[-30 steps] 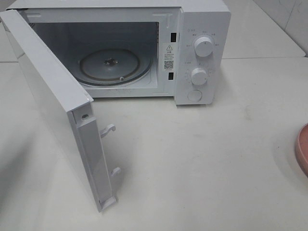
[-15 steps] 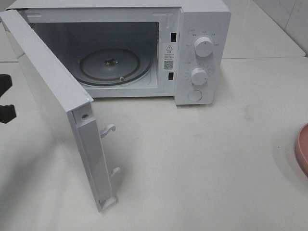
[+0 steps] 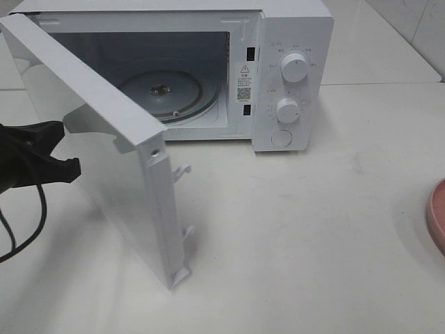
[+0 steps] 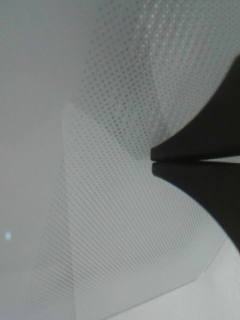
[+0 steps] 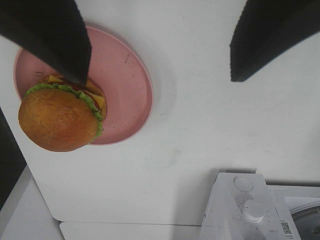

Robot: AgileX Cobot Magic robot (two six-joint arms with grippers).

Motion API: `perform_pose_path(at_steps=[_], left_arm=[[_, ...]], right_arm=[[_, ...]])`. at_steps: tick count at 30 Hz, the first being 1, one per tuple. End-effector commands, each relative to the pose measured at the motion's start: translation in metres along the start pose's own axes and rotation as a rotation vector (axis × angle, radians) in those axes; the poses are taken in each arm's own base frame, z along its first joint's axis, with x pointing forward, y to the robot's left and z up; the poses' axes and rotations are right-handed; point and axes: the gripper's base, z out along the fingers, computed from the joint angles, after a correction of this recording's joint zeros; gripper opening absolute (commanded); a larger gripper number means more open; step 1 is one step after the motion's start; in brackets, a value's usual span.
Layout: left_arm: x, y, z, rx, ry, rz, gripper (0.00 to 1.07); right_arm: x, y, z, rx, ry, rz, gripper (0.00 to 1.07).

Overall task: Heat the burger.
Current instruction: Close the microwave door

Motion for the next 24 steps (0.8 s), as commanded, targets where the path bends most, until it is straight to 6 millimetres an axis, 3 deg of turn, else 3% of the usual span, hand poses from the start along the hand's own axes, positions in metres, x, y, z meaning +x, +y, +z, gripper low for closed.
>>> perform_pose_path(at_steps=[1,8,24], left_arm=[[-0.006,-0.009,0.008,0.011,-0.045,-0.011,0.00],[-0.024,-0.040,0.037,0.012,-0.102,-0.040,0.00],[-0.044,-0.071,0.085,-0.059,-0.081,-0.084,0.00]], right_arm=[[0.002,0.000,-0.003,0.004,-0.040,-0.006,0.75],[0.002,0.000,-0.003,0.004,-0.040,-0.006,0.75],[0.002,0.000,-0.003,0.004,-0.040,-0.006,0.75]])
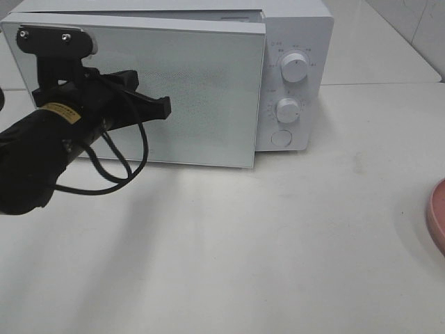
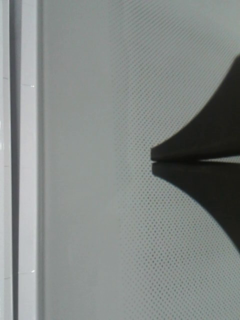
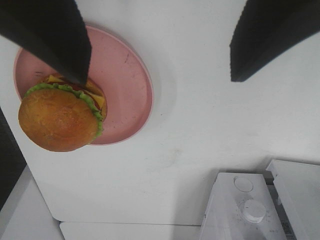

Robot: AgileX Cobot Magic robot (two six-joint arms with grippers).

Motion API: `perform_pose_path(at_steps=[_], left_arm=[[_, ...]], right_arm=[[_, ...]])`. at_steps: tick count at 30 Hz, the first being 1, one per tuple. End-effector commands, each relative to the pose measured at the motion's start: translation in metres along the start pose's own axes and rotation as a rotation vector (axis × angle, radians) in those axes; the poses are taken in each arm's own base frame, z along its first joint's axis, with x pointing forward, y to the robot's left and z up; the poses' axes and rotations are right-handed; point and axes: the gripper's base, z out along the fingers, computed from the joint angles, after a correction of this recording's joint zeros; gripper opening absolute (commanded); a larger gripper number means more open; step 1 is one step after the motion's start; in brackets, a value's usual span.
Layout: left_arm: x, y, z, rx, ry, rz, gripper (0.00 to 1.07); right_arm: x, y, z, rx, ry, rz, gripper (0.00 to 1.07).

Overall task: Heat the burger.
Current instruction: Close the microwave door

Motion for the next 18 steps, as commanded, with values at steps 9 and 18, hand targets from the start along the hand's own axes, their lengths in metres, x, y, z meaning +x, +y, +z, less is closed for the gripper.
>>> perform_pose_path(at_steps=[9,18], left_arm=[[-0.010,-0.028,0.045,-0.062,0.010,-0.034,0.00],[-0.018,-0.041,0.072,-0.122,0.011,-0.074,0.00]], right_arm=[[0.002,0.000,-0.003,0.004,-0.040,-0.006,0.75],[0.002,0.000,-0.003,0.004,-0.040,-0.006,0.75]])
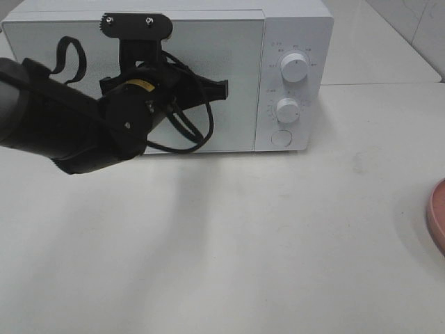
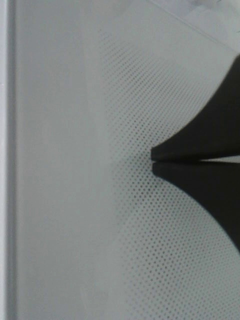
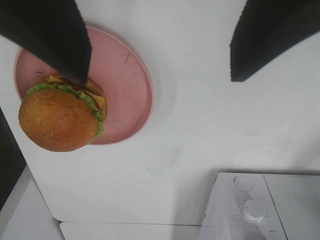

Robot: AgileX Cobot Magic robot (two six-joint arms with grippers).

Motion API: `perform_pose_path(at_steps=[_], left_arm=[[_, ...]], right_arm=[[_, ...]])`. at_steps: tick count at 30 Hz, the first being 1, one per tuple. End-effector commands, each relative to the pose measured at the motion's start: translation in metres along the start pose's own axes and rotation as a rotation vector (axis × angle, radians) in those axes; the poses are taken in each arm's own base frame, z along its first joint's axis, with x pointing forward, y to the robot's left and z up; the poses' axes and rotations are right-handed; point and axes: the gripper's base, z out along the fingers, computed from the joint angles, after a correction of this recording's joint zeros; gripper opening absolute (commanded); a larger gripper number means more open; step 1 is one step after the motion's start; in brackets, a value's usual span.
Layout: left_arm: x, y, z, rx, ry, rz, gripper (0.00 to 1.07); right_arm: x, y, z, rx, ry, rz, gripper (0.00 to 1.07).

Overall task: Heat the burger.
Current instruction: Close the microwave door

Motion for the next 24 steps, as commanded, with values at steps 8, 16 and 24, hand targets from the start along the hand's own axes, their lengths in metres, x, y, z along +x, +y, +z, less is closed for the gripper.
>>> perform_pose_path(at_steps=[8,16,24], left_arm=[[-0.023,-0.002,0.017,-0.048,-0.063,-0.006,0.00],[-0.015,-0.026,-0.016,0.006,0.011,0.056,0.00],[-0.003,-0.025,-0.044,0.095,0.209,0.048,0.00]], right_arm=[[0.002,0.000,-0.003,0.004,-0.040,-0.006,0.75],[0.002,0.000,-0.003,0.004,-0.040,-0.006,0.75],[0.002,0.000,-0.003,0.004,-0.040,-0.006,0.75]])
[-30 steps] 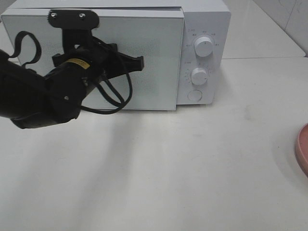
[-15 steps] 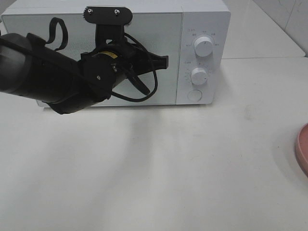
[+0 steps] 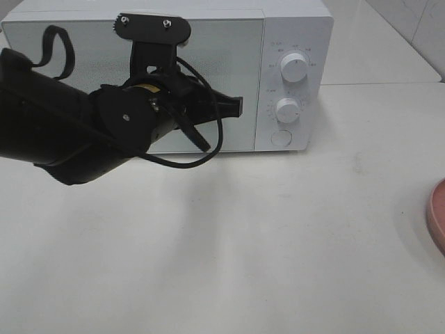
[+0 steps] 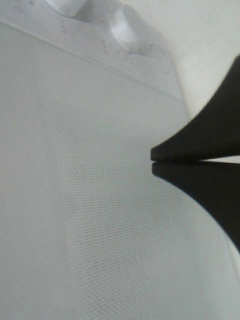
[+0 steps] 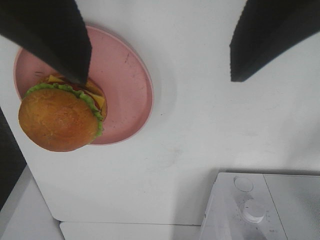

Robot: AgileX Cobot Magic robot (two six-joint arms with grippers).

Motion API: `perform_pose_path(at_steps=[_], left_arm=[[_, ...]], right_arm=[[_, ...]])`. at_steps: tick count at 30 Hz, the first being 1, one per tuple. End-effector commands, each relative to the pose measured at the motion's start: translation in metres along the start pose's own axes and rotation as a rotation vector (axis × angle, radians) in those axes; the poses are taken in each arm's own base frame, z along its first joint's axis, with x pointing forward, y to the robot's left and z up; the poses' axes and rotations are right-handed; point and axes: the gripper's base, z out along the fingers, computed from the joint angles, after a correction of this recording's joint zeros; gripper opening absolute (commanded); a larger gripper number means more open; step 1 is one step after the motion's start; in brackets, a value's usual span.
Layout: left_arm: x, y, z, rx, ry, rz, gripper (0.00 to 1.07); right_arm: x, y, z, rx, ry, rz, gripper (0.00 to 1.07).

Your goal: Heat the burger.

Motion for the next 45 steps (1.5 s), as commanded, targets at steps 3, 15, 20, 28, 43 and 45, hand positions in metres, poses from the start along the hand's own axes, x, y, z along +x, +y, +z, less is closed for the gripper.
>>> perform_pose_path(at_steps=[3,15,20,28,43,45], left_arm=[[0.003,-0.003,-0.021,0.107,0.127,0.031,0.05],[-0.003,0.028,-0.049,0.456,0.563,-0.108,0.80],[-0.004,0.049,-0.058,0.514,0.695,-0.159,0.87],[-0.010,0.105,-0.081,0.422,0.898,-0.203,0.87],[-0.039,0.195,-0.166,-0.025,0.992,-0.241,0.87],[-0.042,0.203,-0.178,-0.080,0.977,-0.250,0.87]], right_arm=[[0.002,0.000,-0.003,0.004,-0.040,-0.006,0.75],[0.002,0.000,-0.003,0.004,-0.040,-0.006,0.75],[0.002,0.000,-0.003,0.004,-0.040,-0.006,0.75],[0.002,0.000,-0.003,0.004,-0.040,-0.006,0.75],[0.002,0.000,-0.003,0.004,-0.040,-0.006,0.75],[0.002,0.000,-0.003,0.004,-0.040,-0.006,0.75]])
